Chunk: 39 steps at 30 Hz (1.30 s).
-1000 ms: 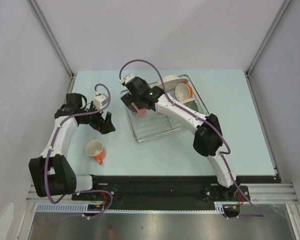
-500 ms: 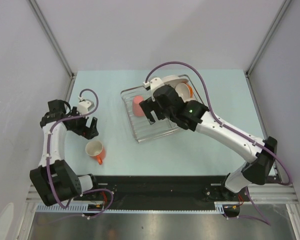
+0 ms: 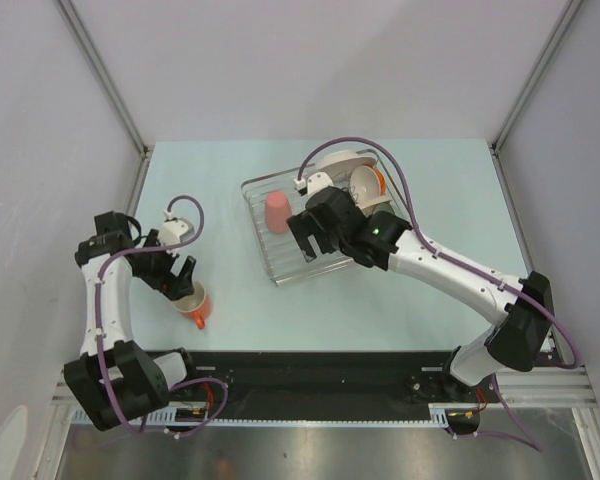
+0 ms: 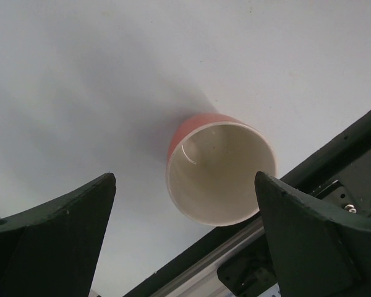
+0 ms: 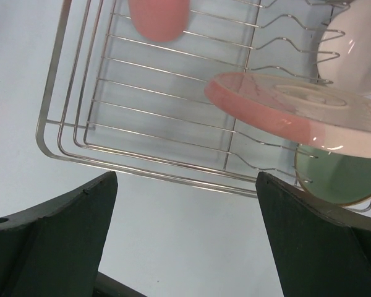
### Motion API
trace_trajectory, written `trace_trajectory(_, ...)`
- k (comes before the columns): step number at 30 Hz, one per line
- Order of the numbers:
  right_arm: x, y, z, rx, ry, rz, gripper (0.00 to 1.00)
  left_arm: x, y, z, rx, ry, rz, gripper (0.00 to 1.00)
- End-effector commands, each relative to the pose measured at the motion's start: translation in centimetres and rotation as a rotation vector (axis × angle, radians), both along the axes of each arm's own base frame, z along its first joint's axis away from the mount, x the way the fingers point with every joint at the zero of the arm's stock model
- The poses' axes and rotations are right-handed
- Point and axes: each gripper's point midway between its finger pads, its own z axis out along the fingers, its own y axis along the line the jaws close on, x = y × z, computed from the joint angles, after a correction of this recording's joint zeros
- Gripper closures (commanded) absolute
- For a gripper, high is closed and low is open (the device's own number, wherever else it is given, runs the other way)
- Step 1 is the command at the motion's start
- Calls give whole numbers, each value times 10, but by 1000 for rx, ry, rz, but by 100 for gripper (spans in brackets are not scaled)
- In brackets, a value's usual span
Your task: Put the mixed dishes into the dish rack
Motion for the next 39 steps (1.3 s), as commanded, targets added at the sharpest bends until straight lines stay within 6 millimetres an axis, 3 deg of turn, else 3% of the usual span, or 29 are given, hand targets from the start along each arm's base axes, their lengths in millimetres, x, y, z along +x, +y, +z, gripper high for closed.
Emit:
trace_trajectory(1, -1, -6, 1, 28, -10, -57, 0, 5, 16, -14, 79, -29, 14, 0)
trace_trajectory(7, -6, -11, 6, 68, -21, -74, 0, 14, 29, -43, 122, -10, 55, 0)
trace_trajectory(12, -8, -18, 4, 77, -18, -113, 0, 7, 32, -69, 144, 15, 44, 0)
trace_trajectory(15, -10, -21, 0, 81, -1, -135, 0, 6, 30, -74, 131, 29, 42, 19)
trace_trajectory(16, -10, -21, 0, 88, 2, -141, 0, 7, 28, -75, 111, 38, 50, 42)
trace_trajectory(18, -12, -21, -3, 96, 15, -149, 0, 7, 27, -76, 98, 49, 58, 65)
trace_trajectory(19, -13, -21, -2, 110, 20, -157, 0, 9, 25, -75, 89, 42, 60, 95)
trace_trajectory(20, -14, -21, -2, 117, 22, -158, 0, 9, 25, -74, 85, 39, 67, 100)
trace_trajectory(23, -16, -19, -1, 140, 29, -150, 1, 12, 19, -66, 56, 22, 65, 100)
trace_trajectory(26, -20, -16, 7, 186, 29, -135, 1, 20, 1, -43, -41, -10, 48, 100)
trace_trajectory(28, -26, -9, 16, 259, 55, -95, 0, 32, -18, -12, -112, -76, 16, 100)
trace_trajectory(31, -35, 1, 30, 404, 105, -29, 0, 52, -63, 40, -254, -229, -86, 100)
trace_trajectory(35, -44, 0, 56, 637, 179, 39, 0, 64, -140, 113, -440, -373, -286, 100)
trace_trajectory(36, -43, 0, 69, 715, 182, 91, 0, 68, -150, 119, -520, -315, -255, 100)
trace_trajectory(37, -47, -6, 86, 776, 167, 119, 0, 81, -156, 138, -569, -366, -272, 100)
trace_trajectory(38, -50, -8, 82, 809, 186, 129, 0, 78, -171, 152, -667, -307, -263, 100)
trace_trajectory(39, -50, -9, 98, 875, 162, 183, 0, 82, -178, 157, -712, -288, -267, 100)
